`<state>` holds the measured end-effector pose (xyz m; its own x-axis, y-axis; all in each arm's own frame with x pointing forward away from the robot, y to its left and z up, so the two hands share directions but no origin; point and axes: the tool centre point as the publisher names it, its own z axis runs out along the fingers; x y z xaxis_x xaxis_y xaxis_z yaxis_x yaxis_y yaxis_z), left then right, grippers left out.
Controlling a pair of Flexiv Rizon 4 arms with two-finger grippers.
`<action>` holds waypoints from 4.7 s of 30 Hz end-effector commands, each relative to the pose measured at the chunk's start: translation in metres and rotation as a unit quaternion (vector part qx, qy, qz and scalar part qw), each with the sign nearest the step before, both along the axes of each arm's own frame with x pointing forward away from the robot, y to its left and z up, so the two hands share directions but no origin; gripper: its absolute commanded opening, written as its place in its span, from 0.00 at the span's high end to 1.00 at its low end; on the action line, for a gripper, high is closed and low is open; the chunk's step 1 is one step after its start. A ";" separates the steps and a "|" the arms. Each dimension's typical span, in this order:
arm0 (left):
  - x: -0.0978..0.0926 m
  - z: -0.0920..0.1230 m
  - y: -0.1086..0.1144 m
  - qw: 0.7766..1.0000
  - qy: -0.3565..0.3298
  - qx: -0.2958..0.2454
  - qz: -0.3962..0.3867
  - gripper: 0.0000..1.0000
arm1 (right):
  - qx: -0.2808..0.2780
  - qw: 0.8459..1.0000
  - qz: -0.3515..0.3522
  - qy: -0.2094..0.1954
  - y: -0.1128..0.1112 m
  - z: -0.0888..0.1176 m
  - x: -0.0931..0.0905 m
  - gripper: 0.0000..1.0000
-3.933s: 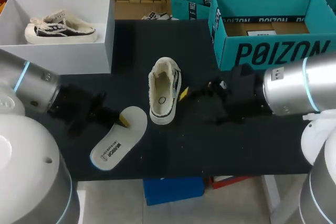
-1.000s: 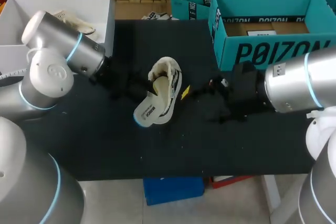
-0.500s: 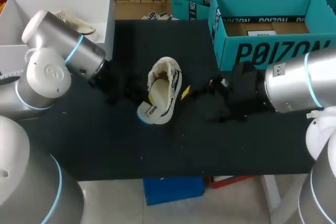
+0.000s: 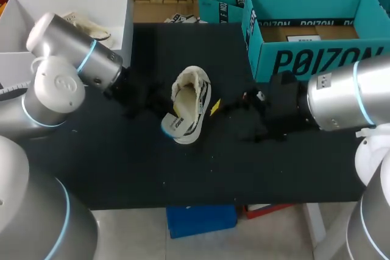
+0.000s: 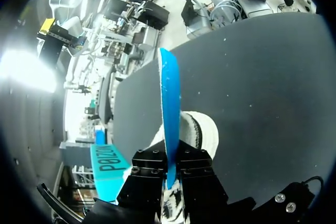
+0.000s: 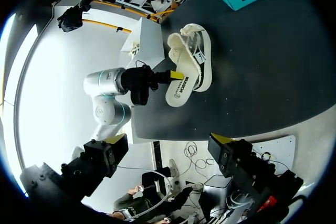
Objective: Take the shoe out of the shoebox, open the shoe tongue, remove and reinsert the insole, then place the shoe into the shoebox
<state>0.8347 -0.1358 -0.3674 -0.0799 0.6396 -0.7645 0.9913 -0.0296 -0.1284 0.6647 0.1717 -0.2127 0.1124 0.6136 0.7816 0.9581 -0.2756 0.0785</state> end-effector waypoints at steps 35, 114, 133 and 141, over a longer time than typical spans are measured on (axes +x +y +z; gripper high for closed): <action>0.015 0.018 -0.012 0.999 -0.044 -0.001 0.023 0.48 | -0.001 1.000 0.000 0.000 0.000 0.001 0.000 0.00; 0.001 0.025 0.001 0.991 -0.085 0.097 -0.045 1.00 | -0.001 1.000 0.000 0.000 0.000 0.001 0.000 0.00; -0.001 -0.013 -0.021 0.985 -0.079 0.142 -0.063 1.00 | -0.001 1.000 0.000 0.000 0.000 0.001 0.000 0.00; -0.006 -0.035 -0.021 0.981 -0.068 0.167 -0.074 1.00 | -0.001 1.000 0.000 0.000 0.000 0.001 0.000 0.00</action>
